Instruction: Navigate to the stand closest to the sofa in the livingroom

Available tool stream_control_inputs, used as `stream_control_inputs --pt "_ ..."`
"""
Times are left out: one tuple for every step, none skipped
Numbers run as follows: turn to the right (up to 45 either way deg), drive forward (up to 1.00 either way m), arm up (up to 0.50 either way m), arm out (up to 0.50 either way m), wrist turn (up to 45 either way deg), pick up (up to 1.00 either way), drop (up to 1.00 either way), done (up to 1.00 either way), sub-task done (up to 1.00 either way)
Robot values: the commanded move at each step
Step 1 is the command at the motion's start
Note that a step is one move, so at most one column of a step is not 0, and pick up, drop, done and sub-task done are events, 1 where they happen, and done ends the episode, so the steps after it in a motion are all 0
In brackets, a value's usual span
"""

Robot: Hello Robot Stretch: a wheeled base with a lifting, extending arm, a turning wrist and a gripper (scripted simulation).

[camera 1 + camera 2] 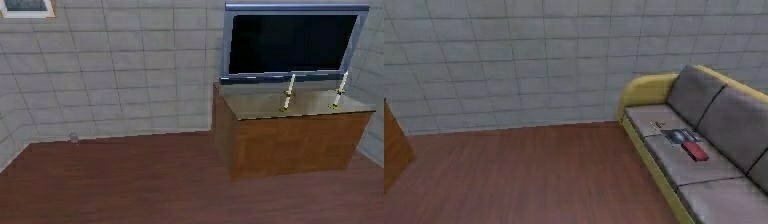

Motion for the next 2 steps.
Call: stream_control_inputs --pt "-3.0 0.00 0.00 0.00 0.0 0.00 0.00 0.00 0.00" --pt "0.0 0.60 0.00 0.00 0.0 0.00 0.00 0.00 0.00"
